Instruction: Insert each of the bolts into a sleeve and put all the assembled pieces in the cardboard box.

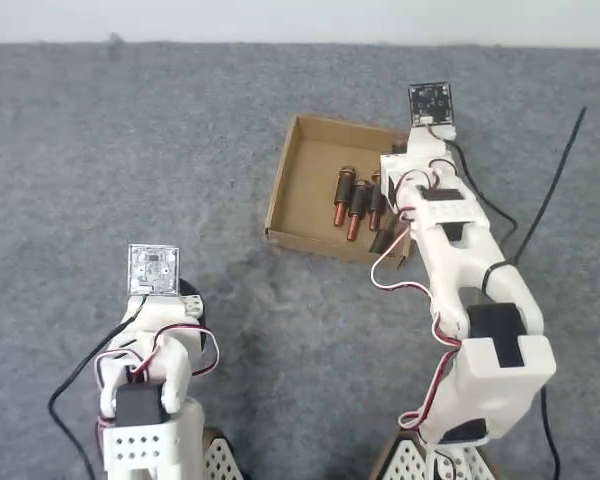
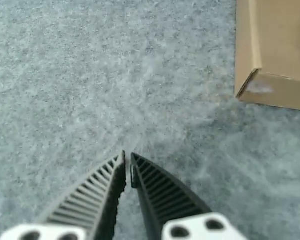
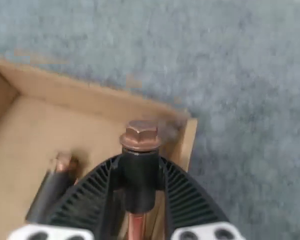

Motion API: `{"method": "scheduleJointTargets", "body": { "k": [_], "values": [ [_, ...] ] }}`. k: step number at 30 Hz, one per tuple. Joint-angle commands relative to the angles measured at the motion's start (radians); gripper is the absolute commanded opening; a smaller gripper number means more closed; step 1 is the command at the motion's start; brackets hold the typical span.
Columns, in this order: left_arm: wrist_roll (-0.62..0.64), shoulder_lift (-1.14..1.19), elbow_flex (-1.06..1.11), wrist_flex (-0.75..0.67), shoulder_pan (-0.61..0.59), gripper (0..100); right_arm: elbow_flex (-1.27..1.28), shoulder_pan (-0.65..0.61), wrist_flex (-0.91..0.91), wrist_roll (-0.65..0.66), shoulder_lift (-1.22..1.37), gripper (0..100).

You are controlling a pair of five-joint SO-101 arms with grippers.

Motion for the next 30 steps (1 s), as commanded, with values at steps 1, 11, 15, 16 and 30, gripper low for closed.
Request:
{"method": "scheduleJointTargets", "body": {
  "k": [1, 11, 15, 16, 30],
  "values": [
    [-0.011, -0.017, -0.010, 0.003, 0.002, 1, -0.092, -0.030, 0.134, -0.002, -0.039, 0.6],
    [-0.011, -0.017, -0.010, 0.005, 0.002, 1, -0.155, -0.071, 0.346, -0.127, -0.039, 0.6],
    [-0.011, -0.017, -0.010, 0.005, 0.002, 1, -0.155, -0.061, 0.348, -0.181, -0.039, 0.6],
    [-0.011, -0.017, -0.010, 0.005, 0.002, 1, -0.155, -0.056, 0.348, -0.189, -0.039, 0.6],
    [-0.011, -0.017, -0.010, 0.005, 0.002, 1, -0.256, -0.056, 0.575, -0.198, -0.041, 18.6]
  ]
}}
